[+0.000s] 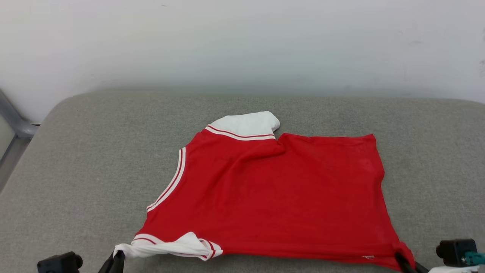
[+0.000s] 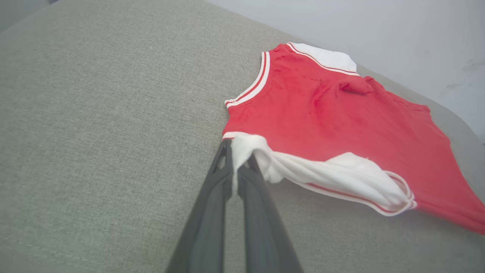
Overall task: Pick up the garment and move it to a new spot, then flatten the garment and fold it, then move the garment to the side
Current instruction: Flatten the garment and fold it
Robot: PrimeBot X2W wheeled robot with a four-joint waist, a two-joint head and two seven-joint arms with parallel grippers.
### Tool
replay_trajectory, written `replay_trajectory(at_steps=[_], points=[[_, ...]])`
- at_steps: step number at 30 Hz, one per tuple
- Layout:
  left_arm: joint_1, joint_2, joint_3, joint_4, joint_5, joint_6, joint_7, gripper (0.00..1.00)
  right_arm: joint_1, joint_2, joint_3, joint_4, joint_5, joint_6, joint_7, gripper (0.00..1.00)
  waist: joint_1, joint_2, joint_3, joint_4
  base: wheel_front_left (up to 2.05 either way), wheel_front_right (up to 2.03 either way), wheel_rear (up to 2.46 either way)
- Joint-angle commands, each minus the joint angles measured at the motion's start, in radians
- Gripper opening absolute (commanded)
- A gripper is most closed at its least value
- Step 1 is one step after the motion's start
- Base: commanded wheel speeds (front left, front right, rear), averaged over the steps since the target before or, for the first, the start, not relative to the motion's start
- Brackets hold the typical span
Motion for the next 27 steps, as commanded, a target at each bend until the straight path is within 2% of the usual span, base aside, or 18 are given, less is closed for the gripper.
replay_trajectory(at_steps=[1,5,11,19,27], points=[[-0.011,0.012,0.002,-0.008,0.003,0.008,0.011,0.00,0.012,0.015,-0.024,-0.036,-0.016,-0.002,0.022,0.00,0.0003,-0.0001,0.000,-0.005,0.00,0.00,0.00],[-0.092,0.015,-0.022,-0.009,0.010,-0.014,0.028,0.00,-0.007,0.054,-0.065,-0.130,-0.073,-0.002,0.108,0.00,0.0003,-0.0001,0.031,-0.015,0.00,0.00,0.00],[-0.290,-0.017,-0.061,0.096,0.020,-0.070,-0.003,0.00,-0.116,0.062,-0.090,-0.153,-0.119,-0.002,0.161,0.00,0.0003,-0.0001,0.122,-0.018,0.00,0.00,0.00],[-0.506,-0.052,-0.098,0.288,0.029,-0.145,-0.050,0.00,-0.307,0.030,-0.047,-0.061,-0.121,-0.002,0.146,0.00,0.0003,-0.0001,0.253,-0.028,0.00,0.00,0.00],[-0.610,-0.096,-0.122,0.502,0.004,-0.200,-0.071,0.00,-0.409,0.014,0.061,0.097,-0.091,-0.002,0.086,0.00,0.0003,-0.0001,0.314,-0.028,0.00,0.00,0.00]])
